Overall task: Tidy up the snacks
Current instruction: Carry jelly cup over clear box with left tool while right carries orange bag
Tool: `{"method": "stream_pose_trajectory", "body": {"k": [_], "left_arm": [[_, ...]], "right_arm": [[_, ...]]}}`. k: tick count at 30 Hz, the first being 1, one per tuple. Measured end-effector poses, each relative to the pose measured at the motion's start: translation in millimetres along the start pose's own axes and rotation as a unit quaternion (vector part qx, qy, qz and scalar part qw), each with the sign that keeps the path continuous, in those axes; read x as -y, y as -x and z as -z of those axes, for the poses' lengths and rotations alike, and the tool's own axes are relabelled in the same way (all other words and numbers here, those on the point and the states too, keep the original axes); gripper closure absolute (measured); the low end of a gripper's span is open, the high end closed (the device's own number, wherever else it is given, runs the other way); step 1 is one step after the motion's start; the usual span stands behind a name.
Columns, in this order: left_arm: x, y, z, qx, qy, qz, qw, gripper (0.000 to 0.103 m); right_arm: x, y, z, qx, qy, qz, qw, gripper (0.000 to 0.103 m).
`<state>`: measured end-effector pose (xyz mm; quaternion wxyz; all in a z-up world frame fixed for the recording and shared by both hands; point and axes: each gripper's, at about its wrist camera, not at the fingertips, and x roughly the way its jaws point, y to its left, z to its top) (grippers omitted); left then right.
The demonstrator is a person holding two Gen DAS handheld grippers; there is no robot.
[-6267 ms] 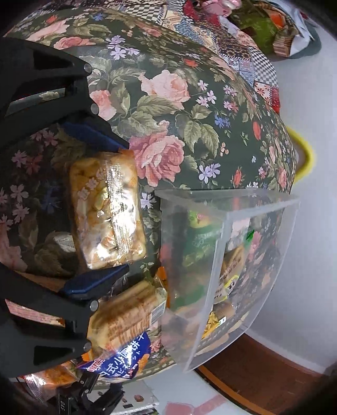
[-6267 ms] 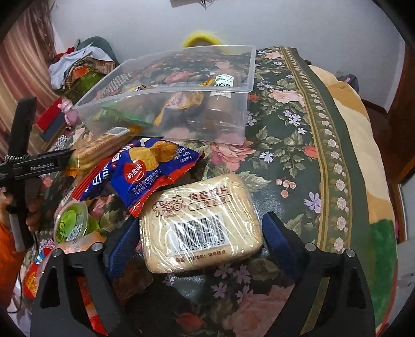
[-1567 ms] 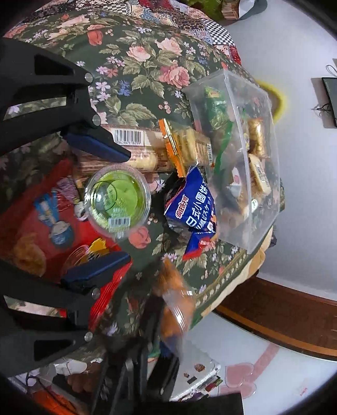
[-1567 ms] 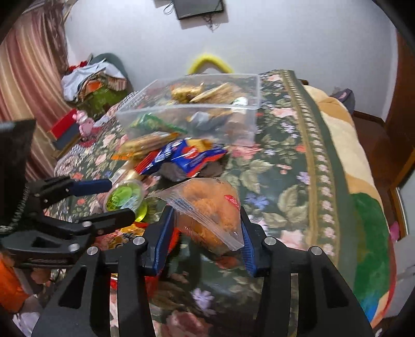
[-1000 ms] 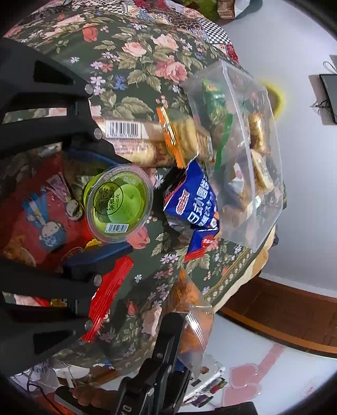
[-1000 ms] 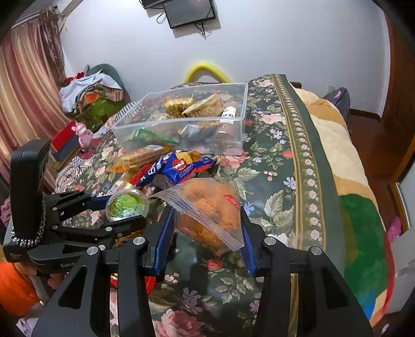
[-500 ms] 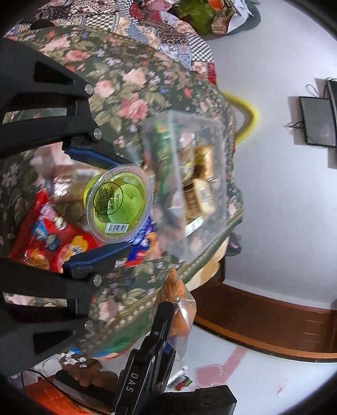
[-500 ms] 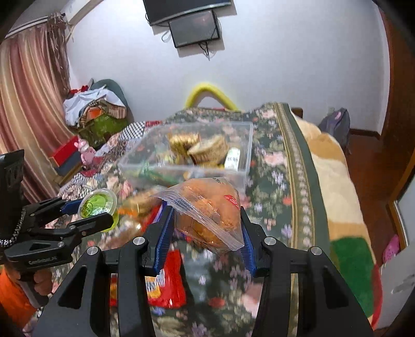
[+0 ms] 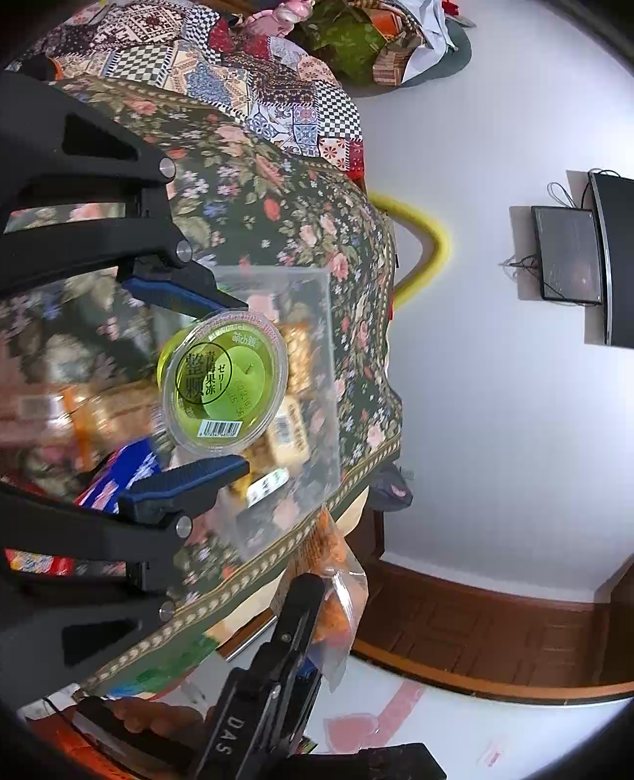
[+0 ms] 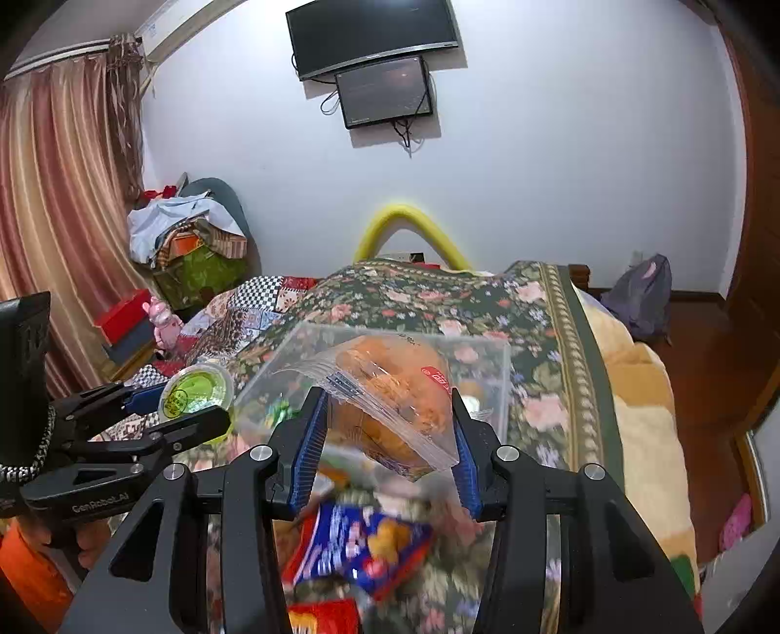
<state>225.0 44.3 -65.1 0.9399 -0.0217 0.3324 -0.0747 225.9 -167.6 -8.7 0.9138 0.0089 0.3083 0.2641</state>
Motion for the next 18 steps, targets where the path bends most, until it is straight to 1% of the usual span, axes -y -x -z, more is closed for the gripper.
{"method": "stream_pose_trajectory", "body": {"k": [8, 13, 18], "left_arm": [[-22.5, -47.7, -16.7, -0.015, 0.012, -0.012, 0.9998, 0.047], [-39.7, -81.5, -24.1, -0.030, 0.028, -0.021, 0.9989, 0.047], [-57.1, -110.2, -25.2, -0.041, 0.048, -0.040, 0.9972, 0.047]], "right_arm": [[-11.2, -46.6, -17.1, -0.009, 0.013, -0.006, 1.000, 0.060], [-17.0, -82.8, -21.8, -0.035, 0.018, -0.017, 0.999, 0.060], [-15.1, -112.3, -21.5, -0.063, 0.011, -0.026, 0.998, 0.060]]}}
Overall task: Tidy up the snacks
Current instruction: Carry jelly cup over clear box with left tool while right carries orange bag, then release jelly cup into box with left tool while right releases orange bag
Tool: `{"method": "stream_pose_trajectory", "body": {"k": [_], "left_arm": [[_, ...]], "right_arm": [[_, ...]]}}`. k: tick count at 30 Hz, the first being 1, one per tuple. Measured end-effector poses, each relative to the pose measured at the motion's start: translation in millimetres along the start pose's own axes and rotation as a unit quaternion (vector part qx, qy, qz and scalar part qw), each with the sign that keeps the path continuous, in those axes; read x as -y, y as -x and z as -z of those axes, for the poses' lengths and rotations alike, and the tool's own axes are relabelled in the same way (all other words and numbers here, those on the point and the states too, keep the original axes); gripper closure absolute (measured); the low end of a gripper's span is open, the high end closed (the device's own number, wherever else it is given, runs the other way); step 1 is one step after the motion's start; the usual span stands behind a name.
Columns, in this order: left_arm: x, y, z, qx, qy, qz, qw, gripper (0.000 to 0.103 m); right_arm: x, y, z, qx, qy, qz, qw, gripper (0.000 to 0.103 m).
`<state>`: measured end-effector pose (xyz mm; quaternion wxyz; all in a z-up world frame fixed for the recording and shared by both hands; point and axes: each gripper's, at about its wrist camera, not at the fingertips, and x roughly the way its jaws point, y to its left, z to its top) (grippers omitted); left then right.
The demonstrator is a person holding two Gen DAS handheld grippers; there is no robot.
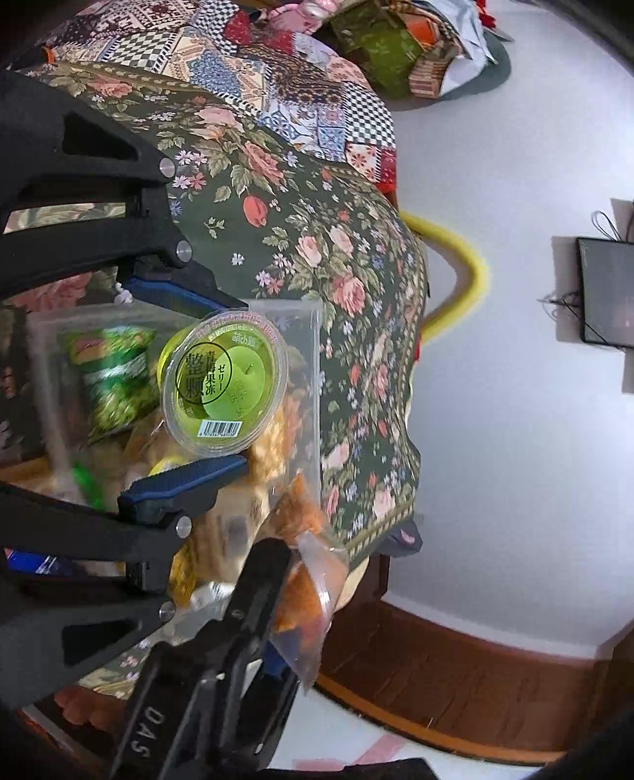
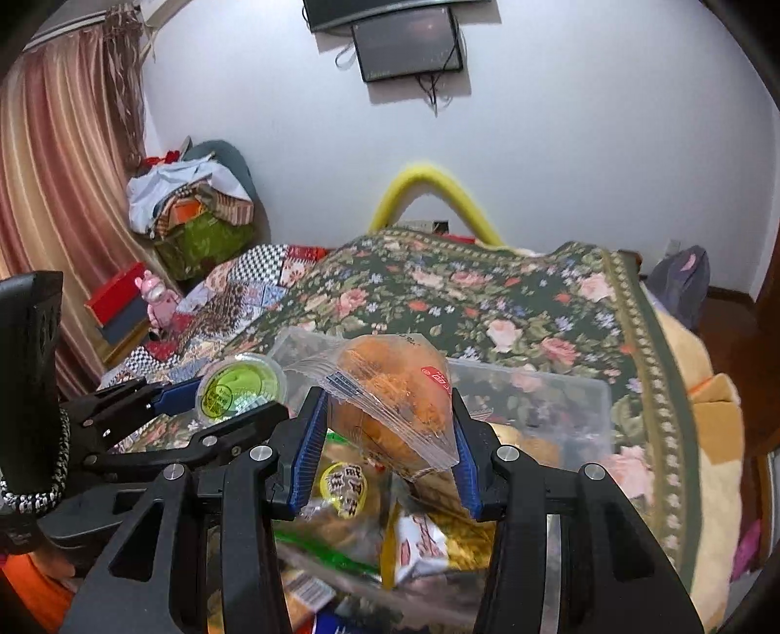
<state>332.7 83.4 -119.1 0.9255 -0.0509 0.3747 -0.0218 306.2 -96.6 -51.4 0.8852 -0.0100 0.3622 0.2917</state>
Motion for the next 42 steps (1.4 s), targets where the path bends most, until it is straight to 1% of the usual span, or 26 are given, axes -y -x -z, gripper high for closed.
{"method": "stream_pose_trajectory", "body": {"k": [2, 6, 11, 13, 15, 17, 20, 23, 26, 29, 33, 38, 42], "left_arm": [[-4.3, -7.5, -0.5, -0.004, 0.005, -0.002, 1.0000, 0.047], [-5.5, -11.7, -2.7, 0.000, 0.006, -0.007, 1.0000, 0.047], [-10.1, -11.1, -5.3, -0.004, 0.021, 0.008, 0.9997, 0.047], [-9.3, -7.7, -5.6, -0.006, 0.022, 0.014, 0.9996, 0.047], [-6.6, -1.0, -5.0, -0.004, 0.015, 0.013, 0.9998, 0.047], [-2.8, 7.7, -3.7, -0.001, 0.006, 0.011, 0.9999, 0.047], [3.7, 25.8, 0.0, 0.003, -0.003, 0.014, 0.9999, 0.047], [12.1, 50.4, 7.7, 0.009, -0.019, 0.013, 0.9997, 0.047], [19.0, 76.9, 19.5, 0.014, -0.033, 0.013, 0.9993, 0.046], [25.2, 103.7, 36.9, 0.014, -0.046, 0.016, 0.9987, 0.046], [32.0, 132.4, 64.2, 0.013, -0.060, 0.019, 0.9979, 0.044], [38.3, 149.3, 106.9, -0.006, -0.073, 0.025, 0.9970, 0.042], [40.8, 142.7, 143.9, -0.040, -0.077, 0.023, 0.9960, 0.041]], "right_arm": [[1.6, -7.7, 0.5, -0.009, -0.004, -0.003, 1.000, 0.060], [2.0, -22.9, 1.7, -0.035, -0.005, -0.015, 0.999, 0.060], [6.2, -31.6, 4.4, -0.051, -0.021, -0.020, 0.998, 0.057], [6.6, -31.7, 5.2, -0.056, -0.022, -0.019, 0.998, 0.056], [6.3, -29.0, 5.5, -0.058, -0.018, -0.018, 0.998, 0.055], [4.8, -22.5, 5.8, -0.057, -0.011, -0.016, 0.998, 0.048], [1.0, -6.7, 7.9, -0.047, 0.003, -0.008, 0.999, 0.041], [-4.1, 13.3, 12.4, -0.037, 0.017, 0.002, 0.999, 0.037], [-10.5, 37.0, 20.9, -0.028, 0.028, 0.010, 0.999, 0.031], [-16.7, 60.2, 32.8, -0.023, 0.036, 0.015, 0.999, 0.027], [-24.9, 86.5, 55.6, -0.023, 0.048, 0.028, 0.998, 0.026], [-23.2, 112.1, 93.8, -0.039, 0.033, 0.031, 0.998, 0.025], [-16.0, 121.9, 126.5, -0.068, 0.014, 0.035, 0.997, 0.025]]}}
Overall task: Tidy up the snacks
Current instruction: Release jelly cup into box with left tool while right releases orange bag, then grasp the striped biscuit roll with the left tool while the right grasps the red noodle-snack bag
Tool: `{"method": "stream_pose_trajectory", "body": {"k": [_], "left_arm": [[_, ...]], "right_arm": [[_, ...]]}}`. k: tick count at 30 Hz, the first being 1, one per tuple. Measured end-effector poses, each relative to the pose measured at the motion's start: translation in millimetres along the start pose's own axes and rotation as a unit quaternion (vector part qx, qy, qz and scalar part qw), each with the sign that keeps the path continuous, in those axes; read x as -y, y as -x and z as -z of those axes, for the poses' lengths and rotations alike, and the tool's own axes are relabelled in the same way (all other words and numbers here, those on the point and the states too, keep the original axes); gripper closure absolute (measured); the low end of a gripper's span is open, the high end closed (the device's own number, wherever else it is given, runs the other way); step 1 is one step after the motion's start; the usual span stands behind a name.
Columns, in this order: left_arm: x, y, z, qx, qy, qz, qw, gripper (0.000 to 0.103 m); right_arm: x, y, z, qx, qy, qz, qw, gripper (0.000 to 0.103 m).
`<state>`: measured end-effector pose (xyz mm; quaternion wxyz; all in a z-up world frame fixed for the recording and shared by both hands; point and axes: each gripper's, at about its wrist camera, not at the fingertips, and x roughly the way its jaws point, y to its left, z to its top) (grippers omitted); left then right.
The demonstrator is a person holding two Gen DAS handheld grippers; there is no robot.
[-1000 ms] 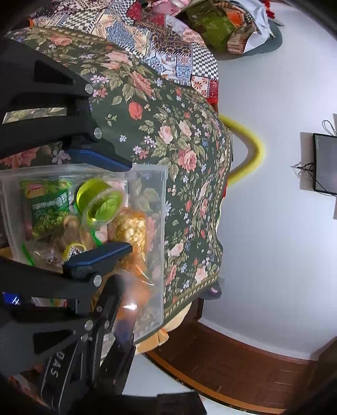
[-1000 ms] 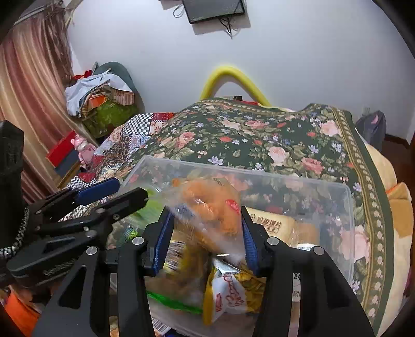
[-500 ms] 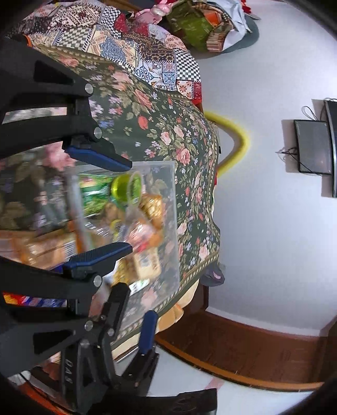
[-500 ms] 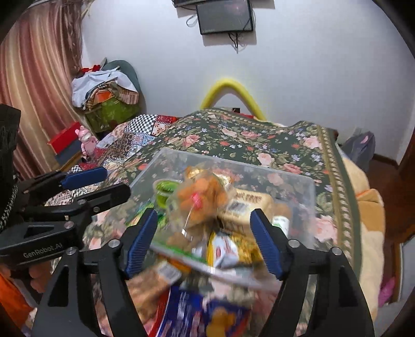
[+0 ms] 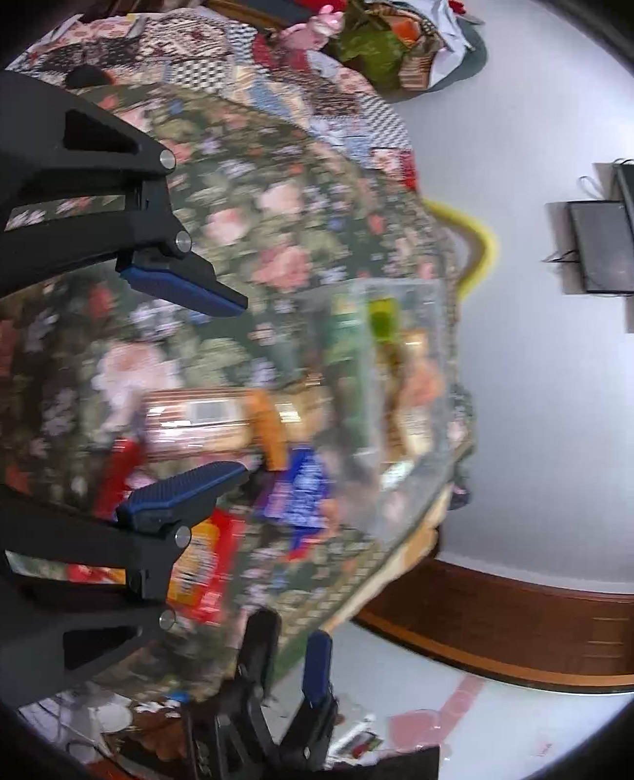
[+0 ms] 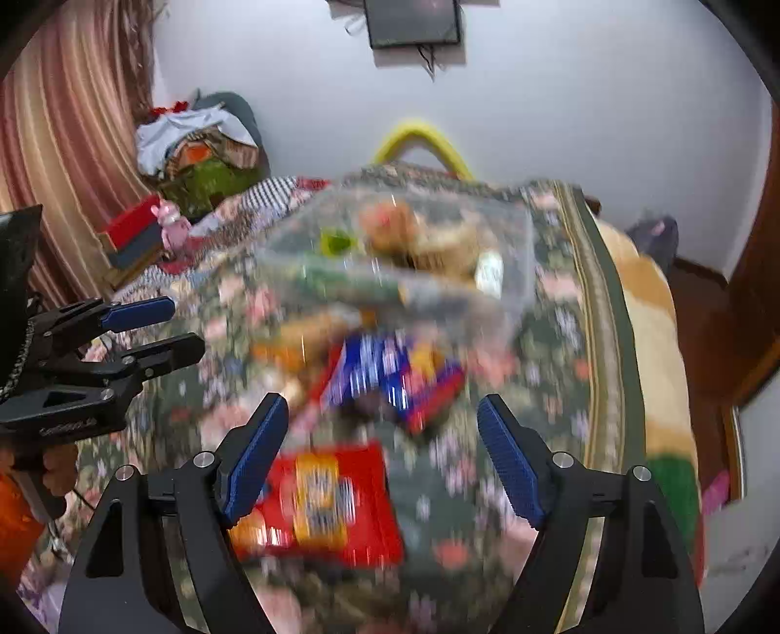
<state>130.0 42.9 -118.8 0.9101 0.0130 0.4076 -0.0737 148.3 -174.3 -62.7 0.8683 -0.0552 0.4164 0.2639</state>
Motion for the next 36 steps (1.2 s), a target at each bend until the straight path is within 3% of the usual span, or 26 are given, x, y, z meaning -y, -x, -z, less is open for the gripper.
{"method": "stream_pose_trajectory", "body": {"k": [3, 8, 14, 19, 22, 25, 31, 36], "left_arm": [[7.6, -18.1, 21.4, -0.033, -0.009, -0.012, 0.9993, 0.041], [20.4, -29.4, 44.1, -0.052, -0.011, -0.006, 0.9986, 0.041], [46.7, -30.7, 55.6, -0.065, -0.031, 0.023, 0.9971, 0.041], [60.6, -26.4, 53.3, -0.052, -0.029, 0.045, 0.9972, 0.041], [54.3, -21.2, 50.3, -0.042, -0.016, 0.041, 0.9982, 0.041], [39.6, -14.5, 47.7, -0.029, 0.005, 0.031, 0.9991, 0.041], [8.1, -4.5, 46.5, -0.010, 0.045, 0.015, 0.9989, 0.041], [-11.2, -1.7, 47.9, -0.004, 0.060, 0.007, 0.9982, 0.041]], "right_arm": [[2.2, 0.6, 23.4, -0.025, -0.007, 0.003, 1.000, 0.025], [3.1, -10.8, 51.3, -0.060, -0.016, 0.015, 0.998, 0.025], [11.5, -32.5, 49.1, -0.073, -0.031, 0.022, 0.997, 0.025], [26.4, -39.9, 37.2, -0.062, -0.042, 0.057, 0.996, 0.025], [35.3, -33.9, 32.7, -0.055, -0.057, 0.065, 0.995, 0.025], [33.5, -24.0, 31.7, -0.049, -0.075, 0.040, 0.995, 0.025], [5.0, -39.7, 21.5, -0.053, -0.108, 0.002, 0.993, 0.001], [-9.3, -72.2, 12.6, -0.073, -0.131, 0.012, 0.989, 0.001]]}}
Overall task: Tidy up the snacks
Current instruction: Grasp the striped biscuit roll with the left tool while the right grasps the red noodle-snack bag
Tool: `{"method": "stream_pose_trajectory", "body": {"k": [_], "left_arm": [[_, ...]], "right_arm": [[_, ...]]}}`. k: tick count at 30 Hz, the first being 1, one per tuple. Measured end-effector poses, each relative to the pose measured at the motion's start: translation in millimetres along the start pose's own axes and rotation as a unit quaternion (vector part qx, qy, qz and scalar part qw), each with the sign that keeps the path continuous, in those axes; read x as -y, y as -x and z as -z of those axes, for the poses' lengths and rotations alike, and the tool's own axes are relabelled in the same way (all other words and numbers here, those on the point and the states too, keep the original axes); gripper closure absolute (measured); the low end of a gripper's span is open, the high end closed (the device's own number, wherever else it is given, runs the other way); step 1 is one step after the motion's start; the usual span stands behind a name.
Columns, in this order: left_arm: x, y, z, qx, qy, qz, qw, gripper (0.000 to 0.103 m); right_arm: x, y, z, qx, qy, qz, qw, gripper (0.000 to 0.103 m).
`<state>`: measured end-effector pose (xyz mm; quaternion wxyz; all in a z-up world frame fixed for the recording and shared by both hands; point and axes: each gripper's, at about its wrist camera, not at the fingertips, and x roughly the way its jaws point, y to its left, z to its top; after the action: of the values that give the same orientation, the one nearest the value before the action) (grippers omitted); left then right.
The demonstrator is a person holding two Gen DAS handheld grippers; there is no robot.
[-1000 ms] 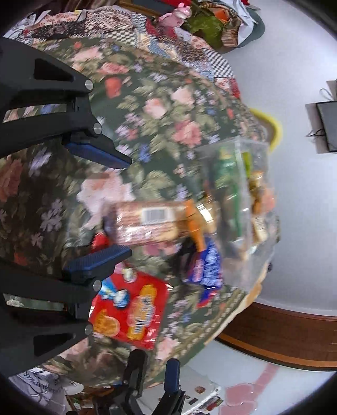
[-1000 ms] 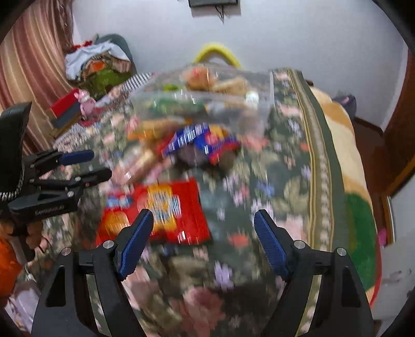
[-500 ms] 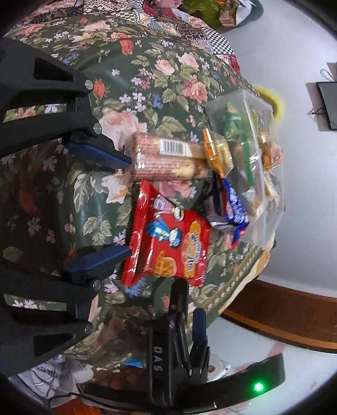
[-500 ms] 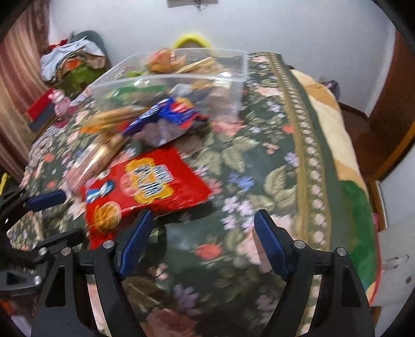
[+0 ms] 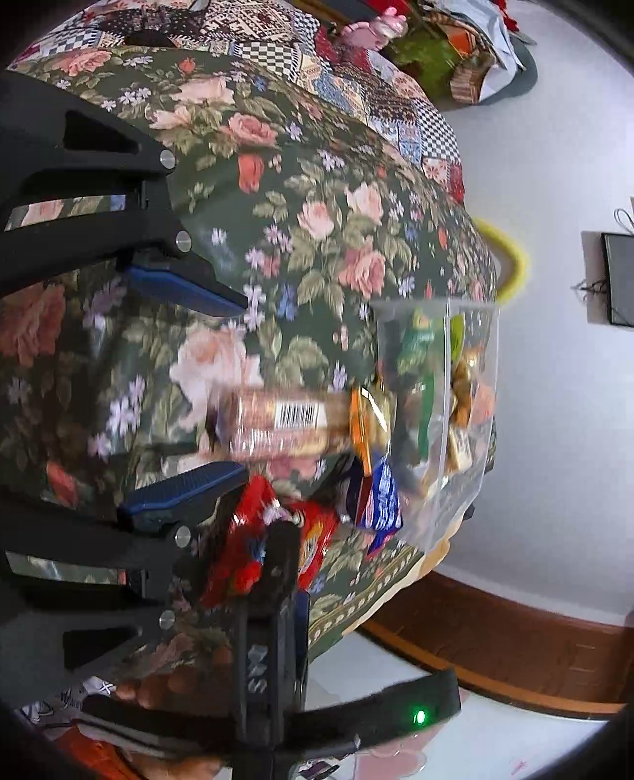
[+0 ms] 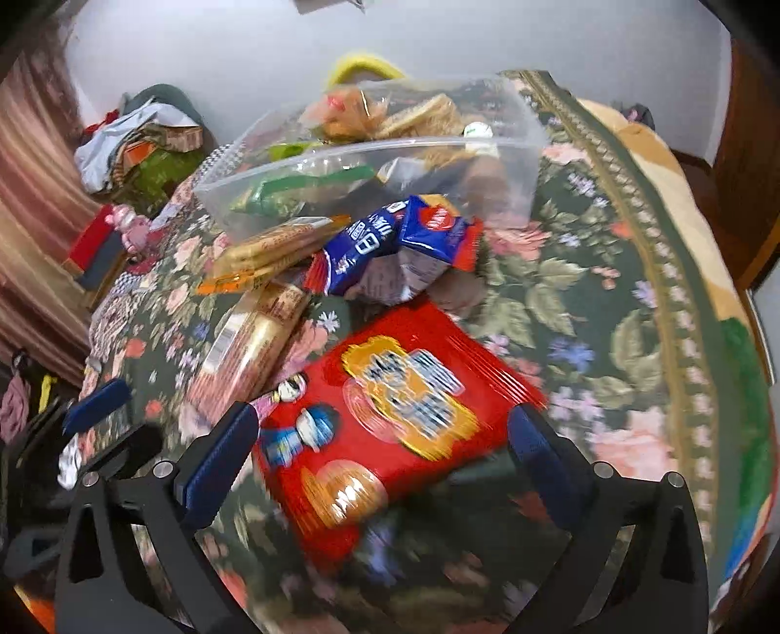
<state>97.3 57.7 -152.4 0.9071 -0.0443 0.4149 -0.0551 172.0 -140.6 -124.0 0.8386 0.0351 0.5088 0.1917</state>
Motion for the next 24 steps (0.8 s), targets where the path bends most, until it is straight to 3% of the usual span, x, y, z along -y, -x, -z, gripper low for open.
{"method": "stream_pose_trajectory", "body": {"k": [5, 12, 19, 24], "left_arm": [[-9.3, -5.0, -1.9, -0.004, 0.011, 0.003, 0.9999, 0.041], [1.3, -23.4, -15.6, -0.011, -0.004, 0.010, 0.9999, 0.041], [14.7, -51.7, -27.0, -0.036, -0.018, 0.030, 0.9988, 0.041], [22.2, -81.0, -28.5, -0.063, -0.024, 0.026, 0.9974, 0.041]], "right_arm": [[-5.1, -13.3, -7.8, 0.005, -0.029, 0.015, 0.999, 0.000], [-12.1, -19.2, -7.3, -0.008, 0.022, 0.027, 0.999, 0.000], [0.7, 2.1, 11.5, -0.004, 0.103, 0.033, 0.994, 0.006], [19.6, 22.6, 14.8, 0.001, 0.087, 0.044, 0.995, 0.004]]}}
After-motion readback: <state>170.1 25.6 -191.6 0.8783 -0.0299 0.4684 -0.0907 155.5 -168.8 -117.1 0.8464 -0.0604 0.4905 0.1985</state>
